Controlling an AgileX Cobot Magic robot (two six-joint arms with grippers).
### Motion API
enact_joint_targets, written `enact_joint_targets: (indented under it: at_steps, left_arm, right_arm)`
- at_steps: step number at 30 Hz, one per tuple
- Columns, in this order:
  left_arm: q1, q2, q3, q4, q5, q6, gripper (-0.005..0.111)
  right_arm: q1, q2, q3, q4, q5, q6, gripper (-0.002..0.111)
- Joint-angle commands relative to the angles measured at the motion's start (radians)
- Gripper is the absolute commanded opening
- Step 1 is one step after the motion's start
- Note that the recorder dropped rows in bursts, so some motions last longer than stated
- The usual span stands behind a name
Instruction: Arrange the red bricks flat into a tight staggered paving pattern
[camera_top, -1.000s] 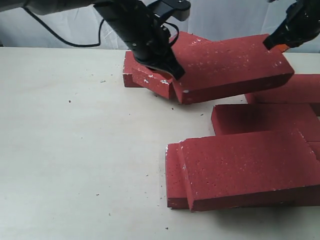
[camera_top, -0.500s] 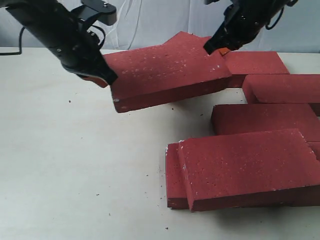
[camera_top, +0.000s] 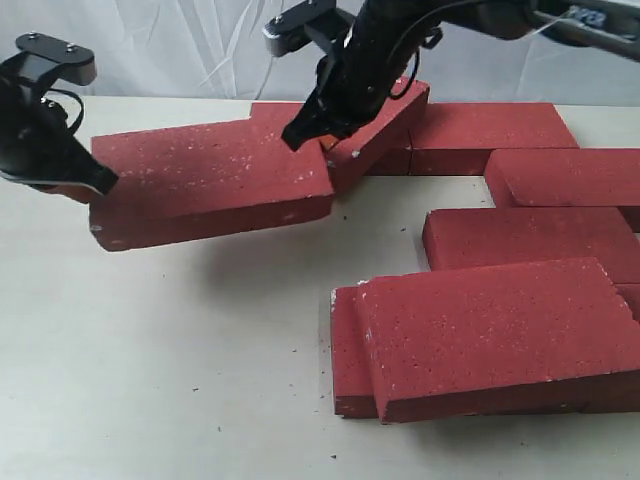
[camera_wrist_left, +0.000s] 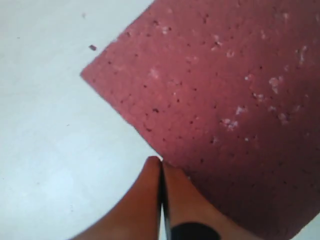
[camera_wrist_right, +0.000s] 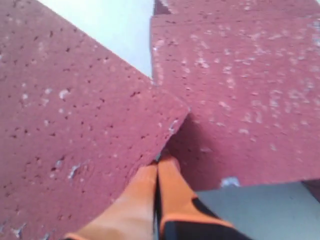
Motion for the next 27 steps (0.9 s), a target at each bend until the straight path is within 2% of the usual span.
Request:
enact_joint_targets:
  at_steps: [1,8,16,22,27]
  left_arm:
    - [0.033,-0.010,0.054,-0.172,-0.192,-0.003,0.000]
    - [0.052,0.068,0.140,-0.195,-0.329,-0.003,0.000]
    - [0.071,0.162,0.184,-0.187,-0.461,-0.003,0.000]
    - [0.113,0.141,0.186,-0.094,-0.417,-0.003,0.000]
    - [0.154,0.139,0.188,-0.095,-0.421,-0.003,0.000]
  right_arm:
    - [0.089,0.079,-0.057,0.198,-0.016,0.009,-0.001]
    - [0.092,0.164,-0.094,0.198,-0.035,0.031,-0.001]
    - [0.083,0.186,-0.094,0.109,-0.039,0.033,-0.001]
    - [0.083,0.161,-0.094,0.056,0.034,0.033,-0.001]
    - [0.083,0.115,-0.094,-0.003,0.064,0.033,-0.001]
